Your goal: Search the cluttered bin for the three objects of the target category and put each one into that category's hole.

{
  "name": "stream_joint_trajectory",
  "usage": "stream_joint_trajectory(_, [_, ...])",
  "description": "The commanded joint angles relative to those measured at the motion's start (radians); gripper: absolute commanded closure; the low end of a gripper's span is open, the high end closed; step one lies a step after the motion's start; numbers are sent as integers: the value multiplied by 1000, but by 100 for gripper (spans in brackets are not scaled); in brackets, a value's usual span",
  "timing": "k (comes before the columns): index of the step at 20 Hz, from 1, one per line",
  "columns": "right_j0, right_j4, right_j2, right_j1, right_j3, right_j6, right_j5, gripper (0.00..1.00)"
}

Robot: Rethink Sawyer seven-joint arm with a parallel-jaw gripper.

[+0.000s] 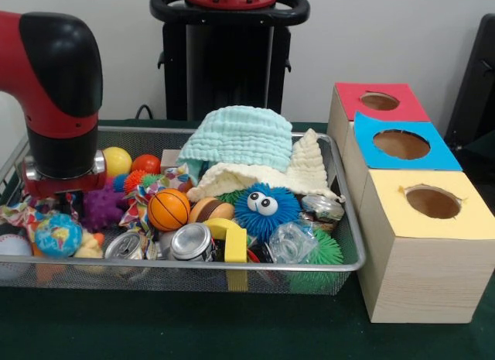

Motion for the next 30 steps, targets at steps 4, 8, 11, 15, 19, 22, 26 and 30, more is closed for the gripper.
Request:
stream_joint_trajectory(4, [0,-49,-22,-10,48,-301,172,100])
stream_joint_trajectory(8, [1,-33,-28,-66,98,-285,189,100])
stream_joint_trajectory(11, [3,-21,-28,-115,137,-271,198,100])
stream_joint_trajectory(15, [4,-13,-24,-165,166,-265,221,100])
stream_joint_trajectory(19, [-8,-15,-20,-204,197,-266,220,100])
stream_joint_trajectory(22, [-12,-19,-15,-202,204,-261,216,100])
stream_joint_trajectory(26, [-5,-19,-6,-188,210,-236,202,100])
stream_joint_trajectory(30, [5,-10,-2,-199,226,-215,202,100])
